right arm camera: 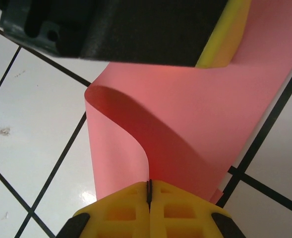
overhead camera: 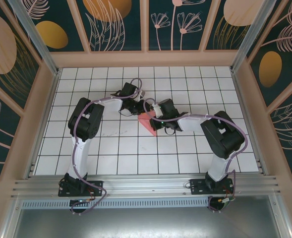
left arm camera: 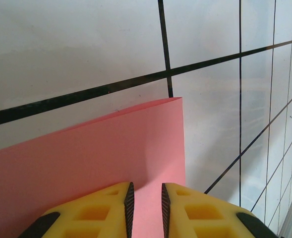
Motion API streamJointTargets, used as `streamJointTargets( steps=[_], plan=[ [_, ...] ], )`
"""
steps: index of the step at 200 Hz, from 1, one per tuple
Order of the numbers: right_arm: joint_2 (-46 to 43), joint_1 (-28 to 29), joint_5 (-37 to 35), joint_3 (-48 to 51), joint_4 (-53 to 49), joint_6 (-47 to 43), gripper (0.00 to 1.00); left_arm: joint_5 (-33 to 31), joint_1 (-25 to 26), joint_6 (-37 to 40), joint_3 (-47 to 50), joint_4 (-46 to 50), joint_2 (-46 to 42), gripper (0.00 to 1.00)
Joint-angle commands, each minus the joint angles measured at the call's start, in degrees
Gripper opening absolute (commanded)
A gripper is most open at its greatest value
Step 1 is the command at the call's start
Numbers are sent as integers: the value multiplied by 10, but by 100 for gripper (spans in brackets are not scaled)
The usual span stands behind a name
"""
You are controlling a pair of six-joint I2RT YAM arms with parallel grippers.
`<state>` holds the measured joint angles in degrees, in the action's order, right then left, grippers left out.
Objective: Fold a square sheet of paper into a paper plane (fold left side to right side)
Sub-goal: Third fold the triangle at the center of the table.
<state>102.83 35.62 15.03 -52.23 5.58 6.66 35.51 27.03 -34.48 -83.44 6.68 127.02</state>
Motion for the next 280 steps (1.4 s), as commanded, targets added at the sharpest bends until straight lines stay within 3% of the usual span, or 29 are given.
streamJointTargets(
  steps=[1, 137, 188, 252, 280],
  plan=[
    [9, -5, -6, -16, -11, 12, 0, -18, 5, 12, 4, 24, 18, 24],
    [27, -6, 3, -10, -17, 13, 0, -18, 6, 10, 4, 21, 13, 25],
    [33, -6, 3, -1, -21, 17, 0, -24, 6, 11, -3, 21, 0, 29],
    [37, -6, 1, -2, -31, 12, 0, -46, -34, 39, -106, 93, -10, 41],
    [37, -6, 3, -2, -33, 10, 0, -65, -54, 45, -102, 104, -36, 39]
  ],
)
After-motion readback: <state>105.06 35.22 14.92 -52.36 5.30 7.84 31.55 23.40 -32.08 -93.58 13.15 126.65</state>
